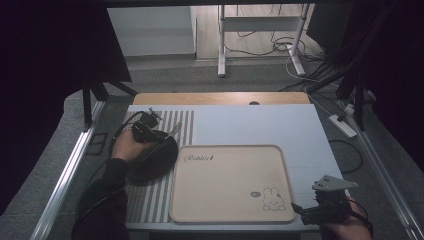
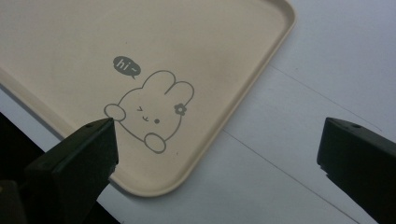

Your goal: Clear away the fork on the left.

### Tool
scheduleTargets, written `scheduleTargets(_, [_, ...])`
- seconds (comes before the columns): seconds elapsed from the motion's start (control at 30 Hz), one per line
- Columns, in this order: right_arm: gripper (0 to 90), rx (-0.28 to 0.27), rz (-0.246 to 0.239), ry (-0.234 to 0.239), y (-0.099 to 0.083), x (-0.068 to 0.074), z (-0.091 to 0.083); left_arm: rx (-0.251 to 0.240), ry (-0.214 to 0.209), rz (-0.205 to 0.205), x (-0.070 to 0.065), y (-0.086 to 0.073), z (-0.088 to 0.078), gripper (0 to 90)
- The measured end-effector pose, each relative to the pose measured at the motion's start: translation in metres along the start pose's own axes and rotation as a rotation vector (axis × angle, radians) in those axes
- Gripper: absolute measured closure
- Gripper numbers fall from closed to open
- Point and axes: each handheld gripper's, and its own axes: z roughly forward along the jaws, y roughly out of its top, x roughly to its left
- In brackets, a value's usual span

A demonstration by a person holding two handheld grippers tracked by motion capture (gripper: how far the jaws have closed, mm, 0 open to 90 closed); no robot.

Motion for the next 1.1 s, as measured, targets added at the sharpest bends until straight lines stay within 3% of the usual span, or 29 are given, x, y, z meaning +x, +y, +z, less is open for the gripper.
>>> scheduleTargets(0.2, [0.0,-0.003,-0.004,-0.002,0.000,0.001,0.000,-0.002,-0.008,-0.017,-0.010,-0.006,0.001,86.0])
scheduleTargets(0.67, [0.0,-0.007,-0.014,0.002,0.000,0.002,-0.002,-0.025,-0.030,-0.031,-0.059,-0.020,-0.005,86.0])
scheduleTargets(1.1, [0.0,-0.002,-0.020,0.008,-0.001,0.003,-0.003,-0.026,-0.043,-0.003,-0.100,-0.027,-0.002,86.0])
